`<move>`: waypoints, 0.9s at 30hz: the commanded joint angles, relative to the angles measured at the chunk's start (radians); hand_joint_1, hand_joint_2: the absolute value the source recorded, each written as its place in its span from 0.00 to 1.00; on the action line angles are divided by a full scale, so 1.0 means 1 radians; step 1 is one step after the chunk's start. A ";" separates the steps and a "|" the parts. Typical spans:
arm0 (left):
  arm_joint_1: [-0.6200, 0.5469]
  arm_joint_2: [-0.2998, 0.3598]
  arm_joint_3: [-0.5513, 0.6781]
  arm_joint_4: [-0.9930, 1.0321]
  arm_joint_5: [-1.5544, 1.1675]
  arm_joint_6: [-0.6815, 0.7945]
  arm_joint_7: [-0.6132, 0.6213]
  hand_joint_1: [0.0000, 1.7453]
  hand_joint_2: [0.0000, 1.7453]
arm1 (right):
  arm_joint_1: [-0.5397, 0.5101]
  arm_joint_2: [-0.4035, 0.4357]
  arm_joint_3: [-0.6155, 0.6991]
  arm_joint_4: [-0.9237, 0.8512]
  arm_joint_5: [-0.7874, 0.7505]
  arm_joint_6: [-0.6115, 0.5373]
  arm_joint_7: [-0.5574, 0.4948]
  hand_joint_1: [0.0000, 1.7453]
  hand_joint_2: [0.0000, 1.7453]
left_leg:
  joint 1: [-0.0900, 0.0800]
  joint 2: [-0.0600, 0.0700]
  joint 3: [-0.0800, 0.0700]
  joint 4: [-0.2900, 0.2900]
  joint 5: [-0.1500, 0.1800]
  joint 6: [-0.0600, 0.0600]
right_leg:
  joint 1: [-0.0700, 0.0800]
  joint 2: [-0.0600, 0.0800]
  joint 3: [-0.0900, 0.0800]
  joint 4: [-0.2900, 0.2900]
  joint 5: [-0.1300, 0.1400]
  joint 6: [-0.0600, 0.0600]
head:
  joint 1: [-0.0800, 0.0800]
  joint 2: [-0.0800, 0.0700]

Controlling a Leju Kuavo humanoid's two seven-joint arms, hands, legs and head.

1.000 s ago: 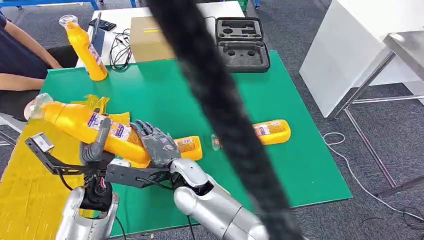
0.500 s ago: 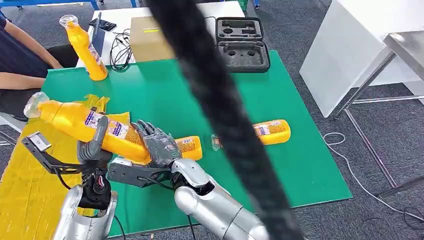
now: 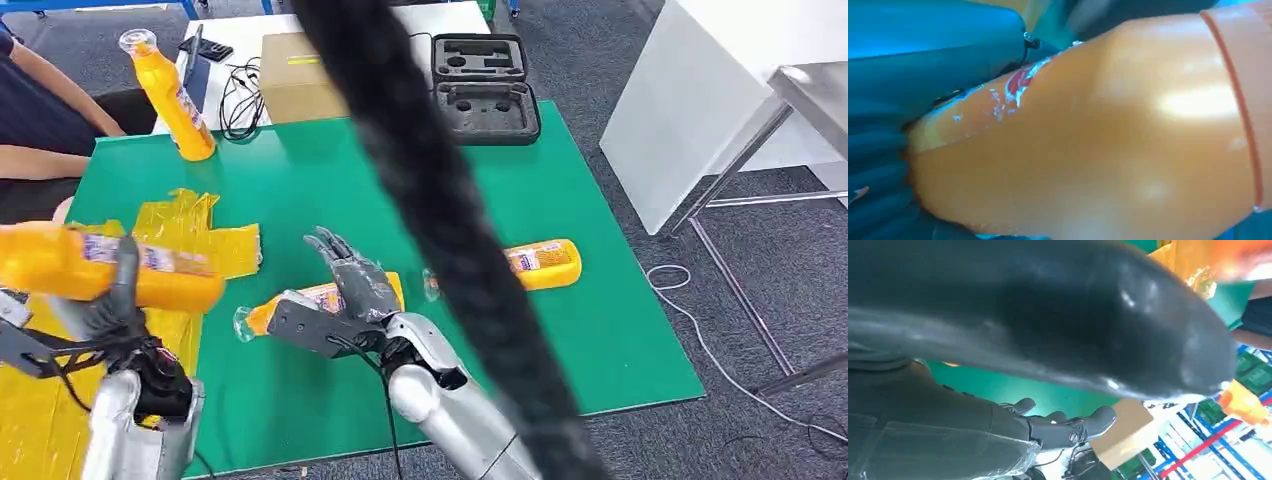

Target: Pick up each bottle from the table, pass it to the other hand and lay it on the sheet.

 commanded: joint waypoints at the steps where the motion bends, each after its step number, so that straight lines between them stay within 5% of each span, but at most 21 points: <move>1: -0.113 -0.082 0.417 0.056 -0.856 0.060 -0.008 1.00 1.00 | -0.004 -0.060 0.006 -0.025 -0.019 -0.010 -0.027 0.00 0.00 | 0.003 0.002 0.008 0.000 -0.003 -0.005 | 0.002 -0.001 0.008 -0.001 -0.002 -0.001 | 0.001 0.000; 16: -0.120 -0.047 0.411 0.106 -1.370 0.060 -0.008 1.00 1.00 | 0.002 -0.090 0.079 -0.084 -0.075 -0.002 -0.008 0.00 0.00 | 0.002 -0.004 0.006 0.000 -0.002 -0.005 | 0.001 -0.005 0.007 0.000 -0.003 0.000 | 0.000 0.000; 19: -0.123 -0.023 0.404 0.152 -1.400 0.060 -0.001 1.00 1.00 | 0.003 -0.090 0.085 -0.084 -0.082 -0.011 -0.021 0.00 0.00 | 0.001 -0.004 0.008 -0.001 -0.002 -0.006 | 0.001 -0.007 0.009 0.000 -0.004 0.000 | 0.000 0.000; 20: -0.102 0.067 0.390 0.200 -1.317 0.060 -0.008 1.00 1.00 | -0.064 -0.119 0.095 0.004 -0.164 -0.017 -0.079 0.00 0.00 | 0.001 -0.004 0.004 -0.001 0.000 -0.004 | 0.001 -0.005 0.005 -0.001 -0.001 0.000 | 0.000 0.000; 21: -0.129 -0.023 0.420 0.196 -1.410 0.060 -0.008 1.00 1.00 | -0.027 -0.095 0.119 -0.041 -0.130 -0.037 -0.038 0.00 0.00 | 0.001 -0.004 0.004 -0.001 0.000 -0.004 | 0.000 -0.005 0.004 -0.001 -0.001 0.000 | 0.000 0.000; 27: -0.130 -0.023 0.416 0.260 -1.482 0.060 -0.008 1.00 1.00 | -0.018 -0.103 0.122 -0.079 -0.121 -0.020 -0.016 0.00 0.00 | 0.000 -0.005 0.004 -0.001 0.000 -0.004 | 0.000 -0.005 0.004 0.000 -0.002 0.000 | 0.000 0.000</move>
